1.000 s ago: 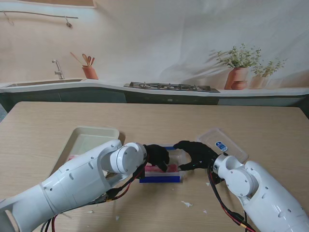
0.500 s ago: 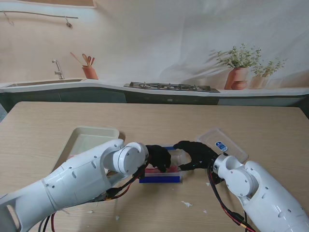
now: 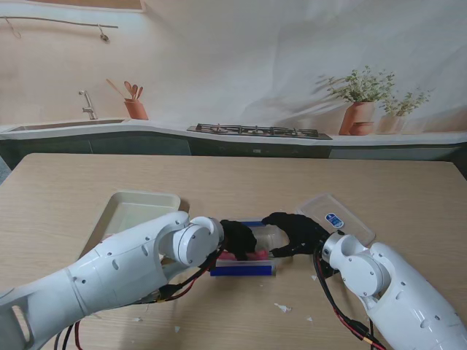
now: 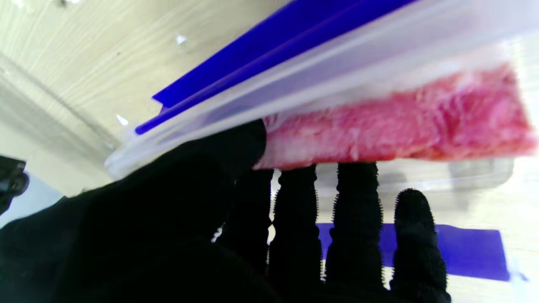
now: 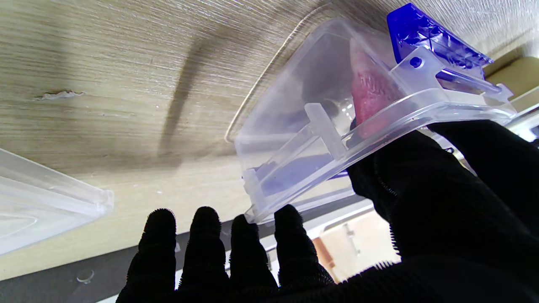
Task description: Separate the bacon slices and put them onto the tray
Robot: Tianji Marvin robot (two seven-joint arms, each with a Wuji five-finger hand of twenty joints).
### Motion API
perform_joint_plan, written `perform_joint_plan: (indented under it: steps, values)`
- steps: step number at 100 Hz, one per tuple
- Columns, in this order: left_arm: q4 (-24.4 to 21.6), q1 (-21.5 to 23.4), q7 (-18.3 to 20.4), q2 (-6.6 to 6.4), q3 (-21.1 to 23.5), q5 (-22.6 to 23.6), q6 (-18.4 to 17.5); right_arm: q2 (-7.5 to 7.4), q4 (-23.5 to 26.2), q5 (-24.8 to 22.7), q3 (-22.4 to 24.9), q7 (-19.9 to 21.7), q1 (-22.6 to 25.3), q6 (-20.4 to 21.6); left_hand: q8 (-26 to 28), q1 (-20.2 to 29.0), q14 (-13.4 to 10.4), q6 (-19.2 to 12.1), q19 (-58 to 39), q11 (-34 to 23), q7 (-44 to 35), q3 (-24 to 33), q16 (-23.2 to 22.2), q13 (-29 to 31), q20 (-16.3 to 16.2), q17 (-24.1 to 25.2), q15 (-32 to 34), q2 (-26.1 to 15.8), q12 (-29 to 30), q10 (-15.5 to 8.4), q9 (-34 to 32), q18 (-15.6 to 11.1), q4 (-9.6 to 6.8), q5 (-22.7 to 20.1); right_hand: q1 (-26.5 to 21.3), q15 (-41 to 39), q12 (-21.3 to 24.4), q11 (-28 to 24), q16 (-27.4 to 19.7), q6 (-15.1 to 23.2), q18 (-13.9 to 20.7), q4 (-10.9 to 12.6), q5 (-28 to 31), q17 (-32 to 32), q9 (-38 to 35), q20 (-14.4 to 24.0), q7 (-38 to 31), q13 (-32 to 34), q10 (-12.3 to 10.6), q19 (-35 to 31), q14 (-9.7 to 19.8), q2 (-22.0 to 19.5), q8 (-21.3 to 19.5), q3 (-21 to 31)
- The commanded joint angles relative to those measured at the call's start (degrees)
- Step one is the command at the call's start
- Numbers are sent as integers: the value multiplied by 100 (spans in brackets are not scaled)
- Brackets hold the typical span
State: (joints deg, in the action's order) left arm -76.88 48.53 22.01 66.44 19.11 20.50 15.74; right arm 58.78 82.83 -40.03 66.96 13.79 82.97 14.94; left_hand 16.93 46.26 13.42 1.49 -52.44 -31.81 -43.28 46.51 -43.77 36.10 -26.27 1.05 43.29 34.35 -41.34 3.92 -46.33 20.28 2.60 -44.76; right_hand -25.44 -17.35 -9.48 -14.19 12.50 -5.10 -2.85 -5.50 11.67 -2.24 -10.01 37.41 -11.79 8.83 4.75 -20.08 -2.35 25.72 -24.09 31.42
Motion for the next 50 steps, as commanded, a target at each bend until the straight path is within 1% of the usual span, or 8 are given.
perform_joint_plan:
  steps: [1,5,7,11,15,19,33,50]
  values:
    - [66,12,95,-19,-68,68,-95,36,4,6,-23,95,29,11,-123,247,-87,-196,-131,246,-183,-87,185,298,-86,-22,-119,75,280,60,-334,-85,294,-261,-24,-36,-36,-110,66,7,36,-52,-85,-37,-16,127,72,-149,-237,-79,208,31,51,84]
    - [77,-10,107,-22,-96,83,-143,36,4,7,-23,95,28,13,-147,262,-117,-203,-138,390,-244,-70,246,456,-92,-40,-119,87,357,35,-642,-74,295,-373,-27,-35,-37,-112,66,5,33,-52,-88,-37,-19,127,72,-149,-237,-79,208,26,51,87]
    - [83,-18,115,-22,-105,81,-164,36,4,6,-23,95,28,14,-192,280,-133,-217,-136,579,-304,-79,295,522,-97,-41,-99,69,256,-14,-809,-73,295,-410,-26,-35,-36,-110,66,8,33,-52,-83,-37,-15,126,70,-150,-235,-79,208,36,51,85]
    - [92,-23,119,-20,-117,79,-188,36,5,6,-22,94,29,17,-211,304,-134,-226,-128,677,-348,-75,309,616,-96,-42,-68,67,234,-33,-997,-51,295,-473,-24,-35,-36,-110,66,5,35,-52,-86,-36,-15,126,71,-150,-236,-79,207,27,51,86]
    - [101,-31,118,-18,-134,90,-206,36,4,4,-21,92,29,20,-215,301,-143,-215,-126,685,-376,-74,302,717,-95,-43,-27,71,206,-17,-1135,-51,298,-522,-25,-34,-36,-109,65,8,34,-52,-88,-36,-15,126,71,-151,-238,-79,205,27,52,85]
    - [106,-37,117,-18,-146,104,-221,36,4,3,-20,91,30,23,-247,301,-137,-200,-112,864,-480,-15,285,837,-92,-50,52,77,34,16,-1333,-11,313,-552,-27,-33,-36,-109,65,7,30,-52,-86,-36,-15,126,70,-153,-237,-79,207,32,52,85]
    - [74,7,83,-30,-87,138,-201,36,5,1,-16,87,34,25,-37,368,-133,-140,-73,681,-724,-8,103,1032,-75,-55,392,29,-423,134,-1602,49,315,-469,-26,-31,-36,-110,64,4,31,-52,-87,-38,-16,125,70,-151,-236,-81,210,32,53,85]
    - [-86,107,47,-114,94,311,-278,37,4,9,-23,88,32,15,220,399,-116,-112,-44,516,-903,62,-23,1094,-60,-60,561,40,-710,201,-1652,84,284,-389,-22,-30,-36,-111,63,11,34,-53,-87,-33,-16,125,70,-151,-238,-80,212,16,55,82]
